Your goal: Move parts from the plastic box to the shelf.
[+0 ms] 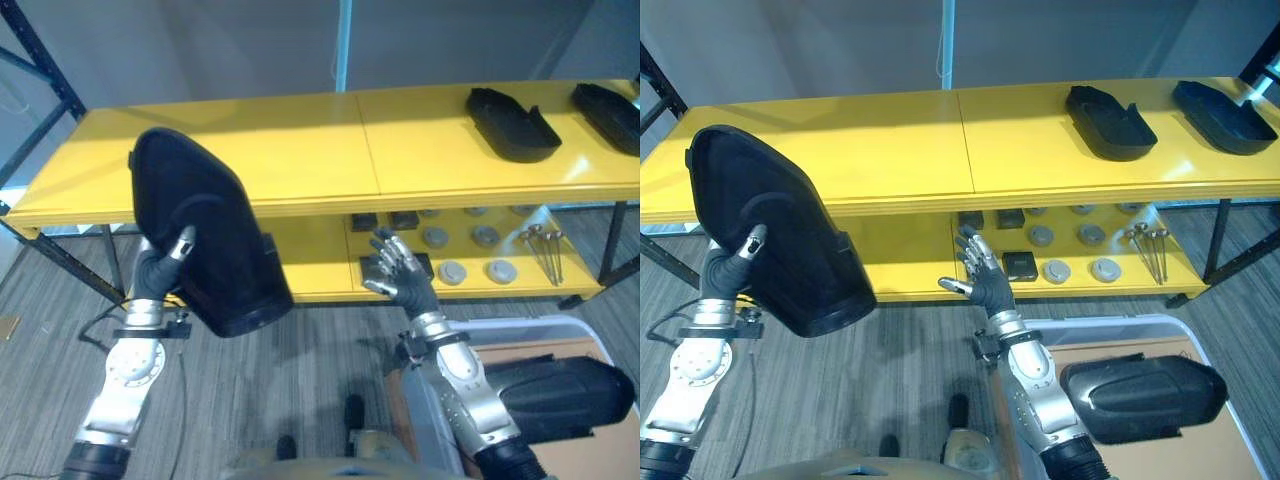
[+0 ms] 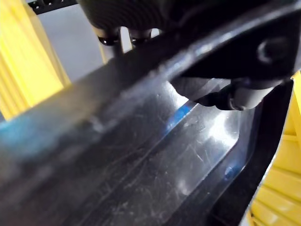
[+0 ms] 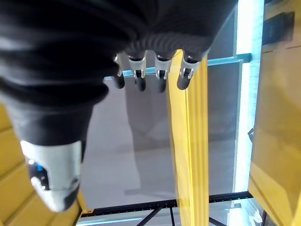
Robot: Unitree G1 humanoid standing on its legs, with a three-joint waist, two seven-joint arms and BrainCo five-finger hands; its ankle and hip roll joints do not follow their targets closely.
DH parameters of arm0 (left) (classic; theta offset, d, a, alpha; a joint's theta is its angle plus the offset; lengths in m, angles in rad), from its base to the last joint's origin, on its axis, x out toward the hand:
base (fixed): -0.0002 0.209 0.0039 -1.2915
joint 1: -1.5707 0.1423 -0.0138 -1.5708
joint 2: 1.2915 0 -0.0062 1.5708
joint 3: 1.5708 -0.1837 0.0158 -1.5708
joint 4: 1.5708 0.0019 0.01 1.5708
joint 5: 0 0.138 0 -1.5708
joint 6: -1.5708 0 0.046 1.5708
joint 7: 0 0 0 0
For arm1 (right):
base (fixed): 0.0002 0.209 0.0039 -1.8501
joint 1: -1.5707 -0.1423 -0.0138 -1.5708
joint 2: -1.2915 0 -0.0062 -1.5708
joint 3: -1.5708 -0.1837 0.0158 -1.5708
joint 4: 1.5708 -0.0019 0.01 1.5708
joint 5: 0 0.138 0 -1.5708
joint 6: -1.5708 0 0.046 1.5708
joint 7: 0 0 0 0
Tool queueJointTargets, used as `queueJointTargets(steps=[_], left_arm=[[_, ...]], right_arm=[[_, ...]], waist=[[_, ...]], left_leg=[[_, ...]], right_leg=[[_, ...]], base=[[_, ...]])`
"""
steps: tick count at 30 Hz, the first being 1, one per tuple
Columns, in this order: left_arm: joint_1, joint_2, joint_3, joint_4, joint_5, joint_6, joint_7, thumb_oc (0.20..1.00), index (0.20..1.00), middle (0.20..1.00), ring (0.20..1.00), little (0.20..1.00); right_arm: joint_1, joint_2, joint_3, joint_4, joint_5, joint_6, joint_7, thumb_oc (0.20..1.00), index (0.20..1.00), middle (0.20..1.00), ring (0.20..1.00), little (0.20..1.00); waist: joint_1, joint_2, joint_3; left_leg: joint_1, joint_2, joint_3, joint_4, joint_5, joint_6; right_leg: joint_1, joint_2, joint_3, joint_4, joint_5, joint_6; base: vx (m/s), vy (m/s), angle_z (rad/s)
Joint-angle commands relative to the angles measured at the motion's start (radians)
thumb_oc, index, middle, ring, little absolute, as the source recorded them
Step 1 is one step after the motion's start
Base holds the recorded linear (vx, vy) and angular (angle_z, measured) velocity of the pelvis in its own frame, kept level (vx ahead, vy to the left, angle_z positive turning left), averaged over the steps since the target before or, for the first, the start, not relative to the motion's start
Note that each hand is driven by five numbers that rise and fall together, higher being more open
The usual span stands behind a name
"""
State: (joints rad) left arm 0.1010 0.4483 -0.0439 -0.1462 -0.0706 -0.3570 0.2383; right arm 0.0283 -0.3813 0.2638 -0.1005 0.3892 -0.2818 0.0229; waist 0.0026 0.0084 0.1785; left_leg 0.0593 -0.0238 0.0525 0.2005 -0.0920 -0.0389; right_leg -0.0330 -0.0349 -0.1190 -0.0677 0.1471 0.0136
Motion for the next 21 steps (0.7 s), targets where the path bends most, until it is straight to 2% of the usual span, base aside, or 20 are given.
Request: queueJointTargets(steps=[1,3,5,7,8,11,12,13,14,15,17,19,20,21], left_arm=[[-0.072,0.012,0.005,-0.059,-0.051,-0.059,0.003,0.2,0.2,0.2,0.2,0.2],[-0.073,0.014,0.004,-0.058,-0.041,-0.054,0.002,0.2,0.2,0.2,0.2,0.2],[-0.075,0.029,0.014,-0.051,-0.02,-0.047,0.012,0.2,0.2,0.2,0.2,0.2],[-0.09,0.051,0.016,-0.034,0.025,-0.029,0.044,0.2,0.2,0.2,0.2,0.2],[-0.092,0.067,0.02,-0.026,0.056,-0.019,0.061,0.2,0.2,0.2,0.2,0.2],[-0.097,0.101,0.031,-0.01,0.146,0.005,0.083,0.2,0.2,0.2,0.2,0.2],[-0.103,0.107,0.034,-0.002,0.17,0.014,0.088,0.2,0.2,0.2,0.2,0.2],[-0.105,0.11,0.037,-0.002,0.182,0.019,0.089,0.2,0.2,0.2,0.2,0.2],[-0.114,0.11,0.05,0.017,0.203,0.03,0.099,0.2,0.2,0.2,0.2,0.2],[-0.114,0.111,0.049,0.018,0.203,0.03,0.099,0.2,0.2,0.2,0.2,0.2],[-0.122,0.124,0.063,0.029,0.226,0.041,0.104,0.2,0.2,0.2,0.2,0.2],[-0.138,0.127,0.072,0.042,0.221,0.046,0.105,0.2,0.2,0.2,0.2,0.2],[-0.148,0.124,0.07,0.044,0.215,0.049,0.105,0.2,0.2,0.2,0.2,0.2],[-0.149,0.125,0.07,0.044,0.215,0.049,0.105,0.2,0.2,0.2,0.2,0.2]], right_arm=[[-0.043,-0.06,-0.027,-0.076,0.024,-0.059,0.015,1.0,1.0,1.0,1.0,1.0],[-0.042,-0.065,-0.035,-0.081,0.031,-0.058,0.011,1.0,1.0,1.0,1.0,1.0],[-0.045,-0.068,-0.049,-0.093,0.021,-0.06,0.001,1.0,1.0,1.0,1.0,1.0],[-0.053,-0.064,-0.049,-0.088,0.016,-0.065,-0.013,1.0,1.0,1.0,1.0,1.0],[-0.057,-0.062,-0.05,-0.08,0.01,-0.067,-0.027,1.0,1.0,1.0,1.0,1.0],[-0.046,-0.057,-0.049,-0.065,-0.005,-0.064,-0.023,1.0,1.0,1.0,1.0,1.0],[-0.04,-0.056,-0.049,-0.067,-0.007,-0.062,-0.02,1.0,1.0,1.0,1.0,1.0],[-0.033,-0.058,-0.049,-0.066,-0.009,-0.057,-0.015,1.0,1.0,1.0,1.0,1.0],[-0.023,-0.049,-0.045,-0.062,-0.016,-0.046,-0.008,1.0,1.0,1.0,1.0,1.0],[-0.022,-0.049,-0.046,-0.063,-0.016,-0.045,-0.008,1.0,1.0,1.0,1.0,1.0],[-0.023,-0.035,-0.037,-0.066,-0.027,-0.033,-0.003,1.0,1.0,1.0,1.0,1.0],[-0.025,-0.019,-0.028,-0.063,-0.045,-0.022,0.003,1.0,1.0,1.0,1.0,1.0],[-0.029,-0.013,-0.02,-0.062,-0.055,-0.017,0.003,1.0,1.0,1.0,1.0,1.0],[-0.03,-0.013,-0.02,-0.061,-0.056,-0.017,0.002,1.0,1.0,1.0,1.0,1.0]], waist=[[-0.02,-0.012,0.028],[-0.028,-0.015,0.025],[-0.027,-0.016,0.015],[-0.022,0.005,0.007],[-0.018,0.016,0.005],[-0.03,0.045,-0.015],[-0.037,0.051,-0.018],[-0.041,0.053,-0.023],[-0.044,0.052,-0.038],[-0.042,0.05,-0.037],[-0.036,0.04,-0.049],[-0.03,0.025,-0.056],[-0.03,0.021,-0.054],[-0.027,0.019,-0.054]], left_leg=[[-0.139,0.043,-0.051,0.315,0.023,-0.048],[-0.164,0.085,-0.007,0.262,0.021,-0.048],[-0.148,0.136,0.01,0.092,0.018,-0.047],[-0.128,0.174,-0.03,-0.122,0.114,-0.061],[-0.141,0.184,-0.056,-0.179,0.143,-0.071],[-0.112,0.197,-0.098,-0.273,0.182,-0.101],[-0.116,0.196,-0.095,-0.26,0.196,-0.105],[-0.111,0.193,-0.083,-0.26,0.189,-0.102],[-0.087,0.175,-0.064,-0.249,0.164,-0.091],[-0.085,0.173,-0.061,-0.248,0.162,-0.09],[-0.058,0.142,-0.053,-0.252,0.135,-0.063],[-0.029,0.11,-0.035,-0.255,0.104,-0.026],[-0.016,0.095,-0.036,-0.256,0.092,-0.009],[-0.016,0.093,-0.034,-0.256,0.092,-0.008]], right_leg=[[0.141,-0.037,-0.005,0.005,-0.171,0.051],[0.159,-0.044,-0.017,-0.012,-0.178,0.052],[0.162,-0.056,-0.011,-0.017,-0.19,0.064],[0.162,-0.045,0.0,-0.017,-0.211,0.07],[0.171,-0.041,0.008,-0.019,-0.227,0.074],[0.2,-0.038,0.034,-0.02,-0.249,0.082],[0.205,-0.045,0.037,-0.02,-0.244,0.086],[0.208,-0.054,0.038,-0.019,-0.243,0.09],[0.217,-0.091,0.053,-0.011,-0.239,0.105],[0.218,-0.093,0.056,-0.011,-0.24,0.106],[0.201,-0.128,0.081,0.034,-0.248,0.121],[0.163,-0.164,0.105,0.143,-0.25,0.142],[0.143,-0.174,0.116,0.204,-0.229,0.153],[0.138,-0.176,0.12,0.212,-0.232,0.154]], base=[[0.05,-0.099,-0.13],[0.12,-0.041,-0.11],[0.15,0.084,-0.11],[0.16,0.136,-0.17],[0.18,0.157,-0.11],[0.22,0.204,-0.18],[0.17,0.246,-0.34],[0.26,0.413,-0.32],[0.21,0.313,-0.27],[0.22,0.336,-0.26],[0.14,0.257,-0.43],[0.16,0.331,-0.52],[0.1,0.228,-0.23],[0.09,0.31,-0.03]])
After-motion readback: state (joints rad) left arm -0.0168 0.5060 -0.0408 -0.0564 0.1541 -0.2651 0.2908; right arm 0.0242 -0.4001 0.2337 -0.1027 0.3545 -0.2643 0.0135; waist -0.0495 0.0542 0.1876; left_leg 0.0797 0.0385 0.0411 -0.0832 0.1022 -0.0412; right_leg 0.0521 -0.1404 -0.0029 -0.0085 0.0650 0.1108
